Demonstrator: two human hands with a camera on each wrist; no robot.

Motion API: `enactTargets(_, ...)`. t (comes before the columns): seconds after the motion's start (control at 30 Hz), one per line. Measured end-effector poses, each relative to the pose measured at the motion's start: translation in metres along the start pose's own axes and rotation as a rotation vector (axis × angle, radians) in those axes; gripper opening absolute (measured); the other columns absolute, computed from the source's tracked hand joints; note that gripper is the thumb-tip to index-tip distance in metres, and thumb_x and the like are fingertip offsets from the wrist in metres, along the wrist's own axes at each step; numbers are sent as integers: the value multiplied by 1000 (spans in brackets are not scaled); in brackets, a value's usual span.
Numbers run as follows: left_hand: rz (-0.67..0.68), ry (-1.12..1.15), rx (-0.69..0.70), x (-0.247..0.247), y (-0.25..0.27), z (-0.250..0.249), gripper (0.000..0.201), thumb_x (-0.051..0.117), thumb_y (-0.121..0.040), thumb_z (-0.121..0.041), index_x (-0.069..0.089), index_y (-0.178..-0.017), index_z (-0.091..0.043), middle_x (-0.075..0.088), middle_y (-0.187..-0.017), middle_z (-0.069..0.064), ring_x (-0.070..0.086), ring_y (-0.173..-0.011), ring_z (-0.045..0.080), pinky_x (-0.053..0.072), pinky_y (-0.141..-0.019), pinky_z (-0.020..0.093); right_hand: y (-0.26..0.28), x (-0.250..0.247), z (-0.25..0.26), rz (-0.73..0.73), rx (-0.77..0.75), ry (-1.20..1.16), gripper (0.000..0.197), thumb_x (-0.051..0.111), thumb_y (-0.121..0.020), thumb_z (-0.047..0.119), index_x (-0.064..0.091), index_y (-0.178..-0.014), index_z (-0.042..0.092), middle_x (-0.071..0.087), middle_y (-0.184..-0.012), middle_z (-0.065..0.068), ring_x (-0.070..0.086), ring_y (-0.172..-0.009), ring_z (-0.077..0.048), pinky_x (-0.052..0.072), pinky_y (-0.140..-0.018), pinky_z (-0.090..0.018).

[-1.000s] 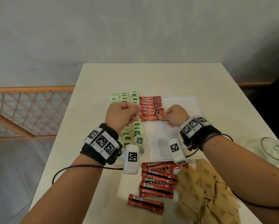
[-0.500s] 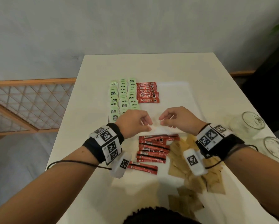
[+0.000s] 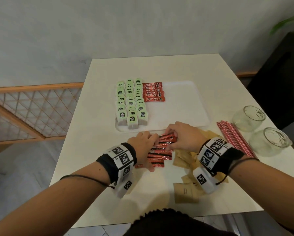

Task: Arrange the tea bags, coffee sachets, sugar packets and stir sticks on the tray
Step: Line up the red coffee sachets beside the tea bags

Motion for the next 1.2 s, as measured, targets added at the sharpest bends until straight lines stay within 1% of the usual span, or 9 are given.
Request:
enactTargets(0.1,-27,76,-23,-1,-2,0,62,76,-73,-51,43,-118,-23,47,-119,2,49,-108,23,44,-85,35,3,2,-3,-27,21,21,54,82,-63,50,56,-108,34,43,-102,11,52,-85,-7,42,-70,-26)
enactTargets(0.2,-59,62,-36,-3,-5,0,48,65,-87,-45,44,-122,-22,51,-119,3,52,-107,23,39,-79,32,4,2,-1,-48,3,51,44,79,-70,39,59,-108,32,44,-111,10,54,-90,-8,40,-70,-23)
enactTargets(0.37,-112,-71,-10,-8,-10,-7,40,48,-99,-40,42,-129,-15,54,-124,7,55,-109,27,38,-76,33,2,1,0,-42,-19,56,31,73,-79,29,63,-109,30,55,-104,10,56,-97,-11,44,-79,-25)
enactTargets(0.5,-92,-167,-11,-5,-15,-12,45,40,-101,-46,42,-129,-12,56,-125,9,54,-111,28,36,-76,34,3,-2,2,-62,-23,110,26,69,-84,33,67,-110,31,60,-105,9,57,-96,-12,49,-83,-32)
enactTargets(0.6,-50,-179,-10,-2,-15,-13,37,39,-102,-37,43,-127,-11,55,-126,11,53,-111,29,42,-86,38,2,-4,-1,-66,-17,94,20,68,-85,37,70,-105,32,60,-99,11,57,-92,-10,49,-80,-30)
enactTargets(0.83,97,95,-60,0,-12,1,26,35,-104,-25,47,-119,-7,63,-109,11,59,-91,25,45,-79,32,8,-20,-11,-159,-25,-204,26,58,-92,47,74,-99,28,65,-91,13,60,-84,-6,48,-76,-24)
enactTargets(0.97,79,253,-21,-13,-12,-6,17,36,-103,-21,48,-103,-9,59,-97,12,52,-82,22,39,-74,28,7,-12,3,-51,-94,-303,20,70,-87,34,73,-104,24,66,-82,17,63,-75,-2,50,-72,-22)
enactTargets(1.1,55,239,34,-22,-12,-13,25,46,-98,-23,56,-115,-8,66,-105,12,62,-93,28,48,-80,31,-1,-13,7,-43,-88,-421,14,73,-85,24,74,-97,18,71,-73,2,66,-64,-11,55,-65,-25)
enactTargets(1.2,50,330,9,-20,-17,-8,14,44,-99,-18,51,-107,-9,68,-97,10,68,-88,28,53,-77,33,-5,-16,11,-62,-114,-379,24,81,-76,29,73,-98,23,68,-81,9,57,-66,0,46,-65,-18)
Point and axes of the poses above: each hand's wrist, its own y-axis away from the middle knuckle, its own x-axis out of the palm, z = x × y, the point moved 9 cm from there along -y, towards the middle knuckle
